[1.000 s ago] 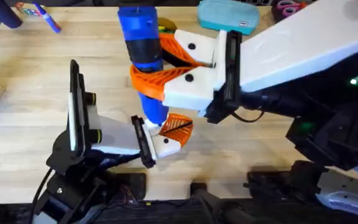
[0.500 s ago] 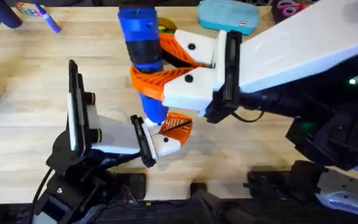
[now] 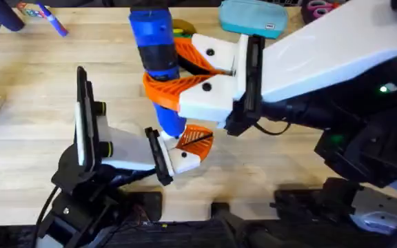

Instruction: Pick up the gripper from the table and insert it into the empty holder that is missing its gripper. Then pick up a screw, insert it into the mounting hole, and use the screwdriver to tighten it. Finally, clean up the table by picking up the vegetable and placing it into the bucket.

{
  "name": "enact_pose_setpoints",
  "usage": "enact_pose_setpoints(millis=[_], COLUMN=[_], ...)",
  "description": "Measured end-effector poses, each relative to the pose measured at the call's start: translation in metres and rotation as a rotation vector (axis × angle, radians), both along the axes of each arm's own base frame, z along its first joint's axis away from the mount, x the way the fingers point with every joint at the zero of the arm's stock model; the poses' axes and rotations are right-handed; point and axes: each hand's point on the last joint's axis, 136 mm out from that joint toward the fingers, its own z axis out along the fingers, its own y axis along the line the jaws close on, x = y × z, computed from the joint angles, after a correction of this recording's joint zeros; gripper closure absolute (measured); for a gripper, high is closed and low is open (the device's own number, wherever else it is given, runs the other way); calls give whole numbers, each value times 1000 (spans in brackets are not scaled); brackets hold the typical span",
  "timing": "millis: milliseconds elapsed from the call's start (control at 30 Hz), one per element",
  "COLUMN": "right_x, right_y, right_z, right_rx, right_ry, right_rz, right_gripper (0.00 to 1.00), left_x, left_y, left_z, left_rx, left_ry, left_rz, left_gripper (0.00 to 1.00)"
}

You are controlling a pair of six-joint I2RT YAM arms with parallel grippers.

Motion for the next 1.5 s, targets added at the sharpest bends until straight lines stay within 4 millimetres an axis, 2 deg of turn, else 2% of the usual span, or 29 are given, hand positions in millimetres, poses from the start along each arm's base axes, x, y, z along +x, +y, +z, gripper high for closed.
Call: enact_pose_setpoints(millis=[1500], right_x=[0], right_y=[0], right_z=[0], right_rx=[-7], right_ry=[-34], right_rz=[-4], right_gripper=[916], left_x=[0], left_y=[0], left_z=[0], left_rx=[-3], left_ry=[7], left_rz=[3], left_gripper=[994])
